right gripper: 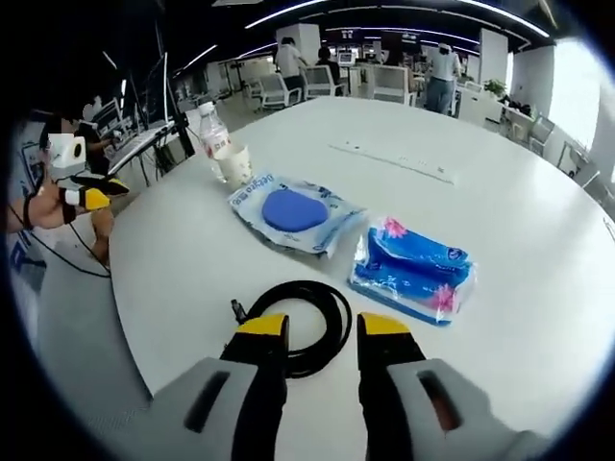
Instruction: Arrange the tabletop items into an orderly group along one side of the table until the central work area is clear of visible clutter.
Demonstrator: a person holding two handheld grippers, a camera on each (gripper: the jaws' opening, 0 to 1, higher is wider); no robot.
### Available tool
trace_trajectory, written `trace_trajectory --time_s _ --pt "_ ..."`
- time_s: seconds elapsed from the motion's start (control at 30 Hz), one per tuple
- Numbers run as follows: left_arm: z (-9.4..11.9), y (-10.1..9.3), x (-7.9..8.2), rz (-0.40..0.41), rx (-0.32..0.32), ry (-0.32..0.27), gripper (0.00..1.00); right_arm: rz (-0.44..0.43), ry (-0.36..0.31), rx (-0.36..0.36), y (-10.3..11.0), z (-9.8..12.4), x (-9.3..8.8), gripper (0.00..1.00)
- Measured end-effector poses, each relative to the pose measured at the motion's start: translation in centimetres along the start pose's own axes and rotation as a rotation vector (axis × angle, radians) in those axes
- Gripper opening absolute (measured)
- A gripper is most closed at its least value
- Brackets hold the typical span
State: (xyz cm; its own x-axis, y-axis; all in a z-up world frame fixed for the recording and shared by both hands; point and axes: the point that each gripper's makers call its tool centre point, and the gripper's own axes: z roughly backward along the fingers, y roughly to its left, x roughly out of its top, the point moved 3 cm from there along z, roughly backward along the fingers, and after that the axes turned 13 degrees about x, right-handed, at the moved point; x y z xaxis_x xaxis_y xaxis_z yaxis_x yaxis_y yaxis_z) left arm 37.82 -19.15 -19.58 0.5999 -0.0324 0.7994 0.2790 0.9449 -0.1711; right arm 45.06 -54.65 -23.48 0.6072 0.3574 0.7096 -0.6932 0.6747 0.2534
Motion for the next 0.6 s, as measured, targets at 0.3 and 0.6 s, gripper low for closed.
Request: trace_trajectory --time_s 0.3,0.6 --pt "1.1 0.9 -0.4 -0.015 0.009 -0.004 0.45 -0.035 -0.072 -0.015 1.1 3.1 -0.7 0.4" --pt "2.1 1.7 -0.5 -0.02 0.02 -0.017 0.51 -0.072 -0.131 -0.016 3.0 5.5 -1.8 0.53"
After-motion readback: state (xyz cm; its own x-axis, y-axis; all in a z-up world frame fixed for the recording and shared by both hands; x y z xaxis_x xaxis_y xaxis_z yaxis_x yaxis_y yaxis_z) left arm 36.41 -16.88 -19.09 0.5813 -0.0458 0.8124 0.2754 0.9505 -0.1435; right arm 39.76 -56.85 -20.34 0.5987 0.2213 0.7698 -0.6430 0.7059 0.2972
